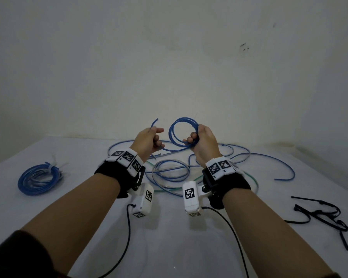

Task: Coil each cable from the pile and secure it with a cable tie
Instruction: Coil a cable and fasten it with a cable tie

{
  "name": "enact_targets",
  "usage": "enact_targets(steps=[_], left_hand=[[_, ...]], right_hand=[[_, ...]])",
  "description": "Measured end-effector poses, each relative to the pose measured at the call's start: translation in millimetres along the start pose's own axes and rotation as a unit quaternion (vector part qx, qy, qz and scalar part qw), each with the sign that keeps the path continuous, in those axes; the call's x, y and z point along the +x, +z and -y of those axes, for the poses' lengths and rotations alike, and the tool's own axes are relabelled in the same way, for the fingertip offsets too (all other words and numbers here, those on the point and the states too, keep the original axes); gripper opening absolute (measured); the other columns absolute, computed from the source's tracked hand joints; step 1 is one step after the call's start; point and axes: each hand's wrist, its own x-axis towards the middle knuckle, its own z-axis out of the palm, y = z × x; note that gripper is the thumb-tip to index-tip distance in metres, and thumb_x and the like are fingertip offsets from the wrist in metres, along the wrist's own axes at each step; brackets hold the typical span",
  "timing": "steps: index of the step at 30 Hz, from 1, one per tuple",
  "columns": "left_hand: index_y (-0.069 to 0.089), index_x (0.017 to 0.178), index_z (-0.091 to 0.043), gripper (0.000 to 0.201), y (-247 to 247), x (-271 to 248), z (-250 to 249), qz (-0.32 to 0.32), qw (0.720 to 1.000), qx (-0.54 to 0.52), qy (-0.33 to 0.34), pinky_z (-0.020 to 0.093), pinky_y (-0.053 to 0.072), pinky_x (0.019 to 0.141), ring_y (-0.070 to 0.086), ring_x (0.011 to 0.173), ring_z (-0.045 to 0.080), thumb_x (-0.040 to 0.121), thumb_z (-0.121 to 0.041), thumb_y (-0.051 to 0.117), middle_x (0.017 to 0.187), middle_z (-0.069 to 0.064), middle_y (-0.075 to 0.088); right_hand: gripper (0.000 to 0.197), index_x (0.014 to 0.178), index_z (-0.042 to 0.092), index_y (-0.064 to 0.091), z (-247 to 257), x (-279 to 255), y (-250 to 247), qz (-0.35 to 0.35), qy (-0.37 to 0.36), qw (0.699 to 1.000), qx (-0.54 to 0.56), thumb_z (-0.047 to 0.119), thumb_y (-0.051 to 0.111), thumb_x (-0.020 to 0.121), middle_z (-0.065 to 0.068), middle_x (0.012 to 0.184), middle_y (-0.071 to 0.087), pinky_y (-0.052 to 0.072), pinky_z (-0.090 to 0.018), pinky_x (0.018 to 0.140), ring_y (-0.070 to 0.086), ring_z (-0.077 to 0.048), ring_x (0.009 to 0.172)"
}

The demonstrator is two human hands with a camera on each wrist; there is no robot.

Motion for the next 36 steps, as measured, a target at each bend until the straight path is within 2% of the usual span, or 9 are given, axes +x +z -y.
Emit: enact_targets(steps=[3,7,15,18,20,23,29,32,36], left_hand=[[0.053,0.114,-0.005,0.035,4,0,-4,-0.001,0.998,0.053,0.018,0.021,0.038,0.051,0.034,0.049,0.008,0.103,-0.026,0.028,0.066,-0.001,0.032],[0.057,0.12,-0.002,0.037,0,0,-3,0.01,0.992,0.112,0.064,0.023,0.032,0.053,0.03,0.057,0.01,0.103,-0.023,0.031,0.069,-0.001,0.03],[0.058,0.122,-0.013,0.035,5,-6,-3,0.06,0.952,0.276,0.119,0.017,0.037,0.061,0.047,0.072,0.002,0.102,-0.025,0.032,0.097,-0.002,0.06],[0.058,0.099,-0.014,0.029,7,-7,-1,0.08,0.953,0.271,0.109,0.009,0.037,0.052,0.049,0.065,0.003,0.102,-0.021,0.03,0.081,0.0,0.06],[0.055,0.083,-0.017,0.032,9,-6,-1,0.089,0.95,0.276,0.111,0.013,0.037,0.053,0.051,0.057,0.004,0.102,-0.021,0.031,0.072,0.001,0.053],[0.058,0.085,-0.011,0.032,16,-2,3,0.109,0.95,0.275,0.103,0.023,0.034,0.058,0.043,0.055,0.011,0.102,-0.022,0.032,0.067,0.002,0.044],[0.054,0.078,-0.011,0.035,47,0,6,0.146,0.927,0.325,0.116,0.025,0.032,0.056,0.037,0.055,0.013,0.102,-0.026,0.033,0.062,-0.001,0.042],[0.055,0.088,-0.007,0.034,68,1,8,0.167,0.909,0.364,0.114,0.026,0.034,0.059,0.04,0.057,0.013,0.102,-0.027,0.031,0.066,-0.002,0.046],[0.055,0.078,-0.013,0.035,107,-4,18,0.209,0.914,0.333,0.098,0.029,0.034,0.061,0.039,0.057,0.014,0.102,-0.027,0.032,0.064,0.001,0.044]], right_hand=[[0.024,0.098,0.008,0.051,-4,-3,0,0.024,0.008,0.998,-0.052,0.023,0.032,0.103,-0.001,0.063,0.037,0.047,-0.029,0.061,0.041,-0.008,0.043],[0.022,0.105,0.005,0.05,-8,-7,-2,0.063,-0.013,0.987,-0.147,0.018,0.033,0.103,-0.001,0.065,0.035,0.045,-0.026,0.06,0.039,-0.009,0.048],[0.021,0.105,0.003,0.051,-13,-7,0,0.115,-0.031,0.965,-0.232,0.013,0.033,0.102,0.0,0.066,0.038,0.038,-0.026,0.063,0.04,-0.011,0.056],[0.02,0.104,0.003,0.05,-13,-8,-3,0.12,-0.026,0.964,-0.238,0.01,0.032,0.102,-0.001,0.066,0.038,0.037,-0.025,0.062,0.04,-0.012,0.056],[0.021,0.106,0.004,0.051,-10,-9,-5,0.118,-0.02,0.964,-0.239,0.009,0.031,0.102,-0.001,0.067,0.039,0.037,-0.024,0.06,0.04,-0.013,0.056],[0.024,0.11,0.007,0.052,-4,-12,-8,0.121,-0.014,0.962,-0.245,0.012,0.03,0.102,-0.003,0.068,0.041,0.038,-0.024,0.057,0.04,-0.013,0.055],[0.02,0.107,0.01,0.055,10,-16,-31,0.106,-0.1,0.925,-0.35,0.025,0.047,0.098,0.001,0.071,0.051,0.046,-0.03,0.057,0.046,-0.015,0.051],[0.016,0.102,0.009,0.06,22,-16,-50,0.065,-0.117,0.929,-0.346,0.021,0.051,0.096,-0.001,0.072,0.055,0.05,-0.032,0.056,0.049,-0.014,0.047],[0.011,0.092,0.013,0.061,41,-22,-82,0.029,-0.107,0.95,-0.292,0.013,0.051,0.096,-0.008,0.071,0.051,0.046,-0.027,0.052,0.043,-0.007,0.045]])
